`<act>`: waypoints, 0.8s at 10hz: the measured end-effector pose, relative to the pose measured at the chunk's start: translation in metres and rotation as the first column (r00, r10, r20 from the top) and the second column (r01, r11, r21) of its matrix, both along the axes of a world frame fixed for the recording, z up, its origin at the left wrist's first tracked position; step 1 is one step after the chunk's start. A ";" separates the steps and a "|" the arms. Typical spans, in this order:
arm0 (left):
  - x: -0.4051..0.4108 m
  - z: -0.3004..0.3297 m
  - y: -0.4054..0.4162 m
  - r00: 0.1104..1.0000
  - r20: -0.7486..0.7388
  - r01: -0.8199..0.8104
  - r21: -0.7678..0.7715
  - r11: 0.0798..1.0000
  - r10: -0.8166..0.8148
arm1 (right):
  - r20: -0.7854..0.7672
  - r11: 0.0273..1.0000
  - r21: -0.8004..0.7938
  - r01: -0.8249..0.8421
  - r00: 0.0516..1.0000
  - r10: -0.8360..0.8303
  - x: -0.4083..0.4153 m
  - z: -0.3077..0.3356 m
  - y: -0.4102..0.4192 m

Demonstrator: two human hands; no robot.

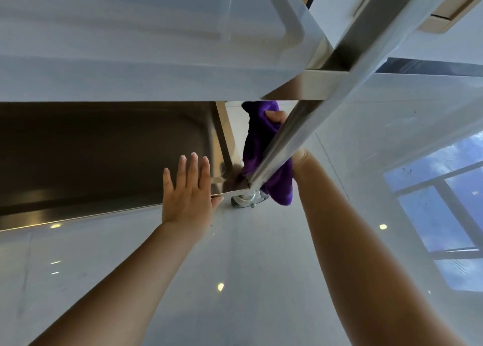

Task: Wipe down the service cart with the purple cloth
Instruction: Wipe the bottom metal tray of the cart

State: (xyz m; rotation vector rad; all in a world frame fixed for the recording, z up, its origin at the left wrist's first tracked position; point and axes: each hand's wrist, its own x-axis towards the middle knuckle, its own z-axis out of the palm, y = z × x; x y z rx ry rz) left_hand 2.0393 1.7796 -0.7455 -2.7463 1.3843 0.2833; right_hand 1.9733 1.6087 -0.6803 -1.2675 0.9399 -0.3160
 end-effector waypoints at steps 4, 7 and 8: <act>0.003 0.003 0.009 0.990 -0.128 0.051 -0.101 0.994 -0.064 | 0.012 0.866 -0.086 0.493 0.870 -0.494 -0.031 -0.055 0.117; 0.059 0.013 0.102 0.995 -0.030 0.100 0.030 0.995 -0.099 | -0.197 0.768 -0.640 -0.028 0.972 -0.129 0.029 -0.061 0.146; 0.073 0.014 0.135 0.999 -0.051 0.009 0.011 1.000 -0.009 | -0.427 0.705 -0.673 -0.225 0.896 -0.121 0.051 -0.059 0.118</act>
